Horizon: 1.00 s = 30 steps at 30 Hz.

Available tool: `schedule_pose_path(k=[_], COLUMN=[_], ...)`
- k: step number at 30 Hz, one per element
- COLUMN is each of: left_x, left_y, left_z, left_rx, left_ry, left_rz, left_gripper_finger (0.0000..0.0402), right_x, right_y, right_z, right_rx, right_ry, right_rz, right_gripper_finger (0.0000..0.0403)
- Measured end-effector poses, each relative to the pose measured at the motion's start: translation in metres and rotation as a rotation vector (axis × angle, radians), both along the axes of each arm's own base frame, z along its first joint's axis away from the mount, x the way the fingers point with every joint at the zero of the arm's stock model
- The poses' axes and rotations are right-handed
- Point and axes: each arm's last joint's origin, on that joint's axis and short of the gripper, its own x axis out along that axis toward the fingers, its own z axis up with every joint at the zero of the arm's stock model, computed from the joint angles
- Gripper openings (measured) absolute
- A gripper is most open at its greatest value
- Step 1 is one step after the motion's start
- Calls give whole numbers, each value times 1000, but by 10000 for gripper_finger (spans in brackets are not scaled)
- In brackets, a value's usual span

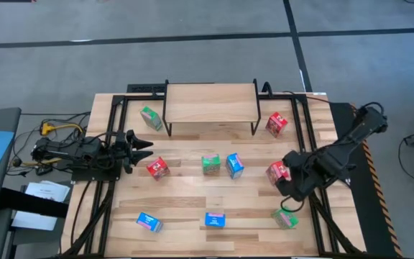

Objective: Stack cereal on shelf
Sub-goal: Put the bottom right red cereal box on the shelf

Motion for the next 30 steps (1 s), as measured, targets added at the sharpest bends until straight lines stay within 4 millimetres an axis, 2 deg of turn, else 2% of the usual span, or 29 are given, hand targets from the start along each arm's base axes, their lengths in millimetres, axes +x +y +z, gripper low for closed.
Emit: schedule_pose_path(k=[5,9,13,18,30], left_x=[0,0,0,0,0], left_y=[0,0,0,0,0], left_z=[-1,-1,-2,-2,-2], left_rx=[2,3,16,24,24], left_ry=[9,15,19,24,25], left_rz=[-4,-5,-4,-4,-4], left_gripper_finger=[222,222,222,222,222], right_x=[-7,-9,-8,-6,7], right_y=[1,-3,-10,-19,-22], right_z=[-15,-16,-18,-30,-34], right_rx=[-35,-56,-79,-113,-95], right_ry=[13,-20,-45,-9,-27], right_rz=[-74,-104,-134,-176,-181], right_gripper_finger=[378,378,378,378,378])
